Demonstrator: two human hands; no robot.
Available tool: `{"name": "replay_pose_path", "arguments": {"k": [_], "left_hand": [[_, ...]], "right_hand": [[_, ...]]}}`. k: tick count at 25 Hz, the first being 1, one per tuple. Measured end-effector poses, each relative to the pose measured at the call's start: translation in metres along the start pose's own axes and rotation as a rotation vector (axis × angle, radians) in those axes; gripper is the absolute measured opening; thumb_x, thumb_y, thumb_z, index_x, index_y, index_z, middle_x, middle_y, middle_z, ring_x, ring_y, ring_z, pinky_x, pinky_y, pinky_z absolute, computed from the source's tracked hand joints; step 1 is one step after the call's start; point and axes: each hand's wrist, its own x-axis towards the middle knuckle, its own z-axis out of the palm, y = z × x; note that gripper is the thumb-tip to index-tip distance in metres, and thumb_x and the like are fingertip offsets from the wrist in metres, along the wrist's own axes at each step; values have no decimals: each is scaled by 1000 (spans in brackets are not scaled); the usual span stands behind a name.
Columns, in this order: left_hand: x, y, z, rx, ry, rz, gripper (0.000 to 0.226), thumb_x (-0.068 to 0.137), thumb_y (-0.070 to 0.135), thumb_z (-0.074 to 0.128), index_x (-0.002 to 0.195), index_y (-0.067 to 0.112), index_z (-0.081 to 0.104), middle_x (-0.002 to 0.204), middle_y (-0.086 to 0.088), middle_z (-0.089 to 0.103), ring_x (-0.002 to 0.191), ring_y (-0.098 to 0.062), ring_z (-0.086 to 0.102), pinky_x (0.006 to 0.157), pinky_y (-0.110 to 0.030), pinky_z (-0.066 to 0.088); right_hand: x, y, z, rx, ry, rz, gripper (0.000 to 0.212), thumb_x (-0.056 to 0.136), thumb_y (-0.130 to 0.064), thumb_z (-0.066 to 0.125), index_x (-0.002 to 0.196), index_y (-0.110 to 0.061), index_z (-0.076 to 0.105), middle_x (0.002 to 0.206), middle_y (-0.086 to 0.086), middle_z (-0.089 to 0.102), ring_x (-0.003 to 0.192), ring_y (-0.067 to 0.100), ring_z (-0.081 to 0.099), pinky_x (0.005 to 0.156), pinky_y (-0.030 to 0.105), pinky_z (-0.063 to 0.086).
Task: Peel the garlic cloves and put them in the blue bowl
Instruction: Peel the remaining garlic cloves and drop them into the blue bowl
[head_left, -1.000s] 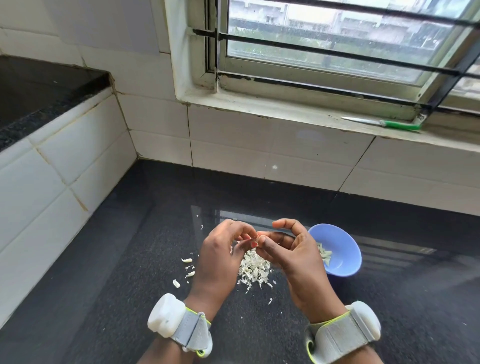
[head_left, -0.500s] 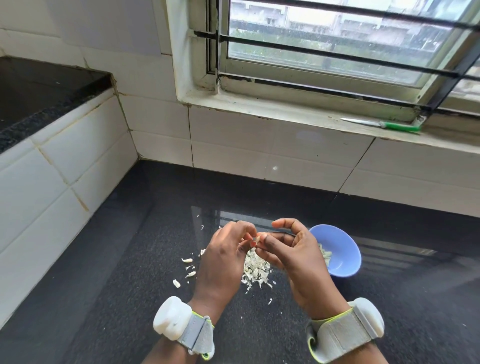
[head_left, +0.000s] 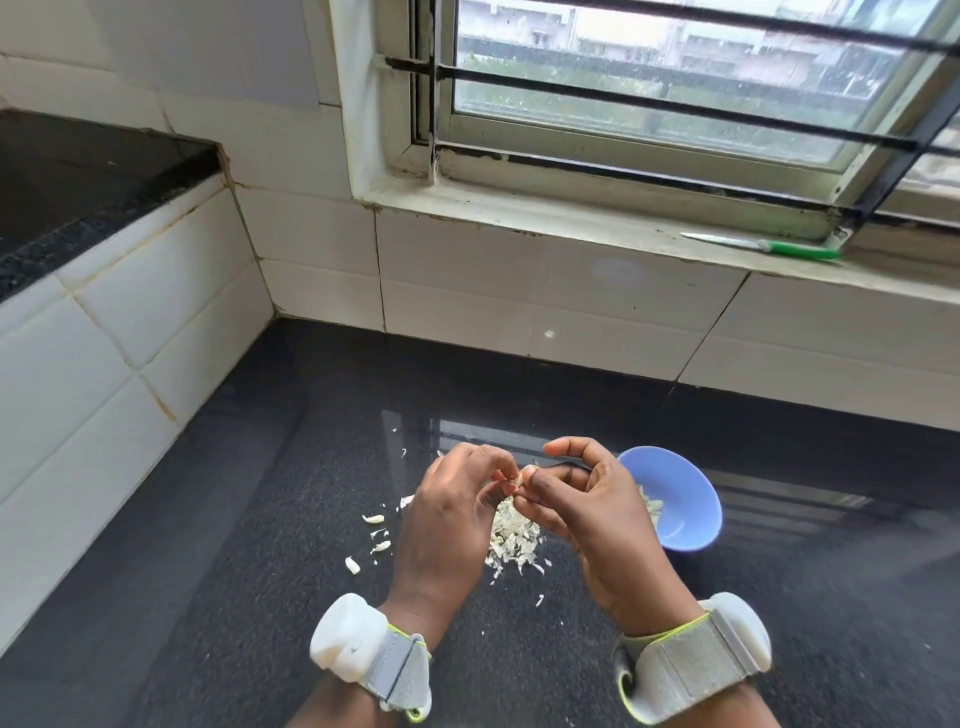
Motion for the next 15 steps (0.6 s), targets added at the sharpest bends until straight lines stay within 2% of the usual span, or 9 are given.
{"name": "replay_pose_path", "arguments": {"k": [3,15], "left_hand": [[0,0,1,0,-14,-8,23,82,12,54,93,33,49,87,14,55,83,-14,55,69,-39,49],[-2,1,6,-56,-138,-85,29,79,3,42,90,29,40,84,12,47,82,-9,44,73,-29,39]], "right_hand": [[0,1,1,-8,5,4,29,85,6,68,108,-4,54,69,11,65,68,19,69,63,27,57],[-1,3,3,38,5,28,25,85,8,65,106,-2,54,69,12,67,69,21,70,62,26,57]]}}
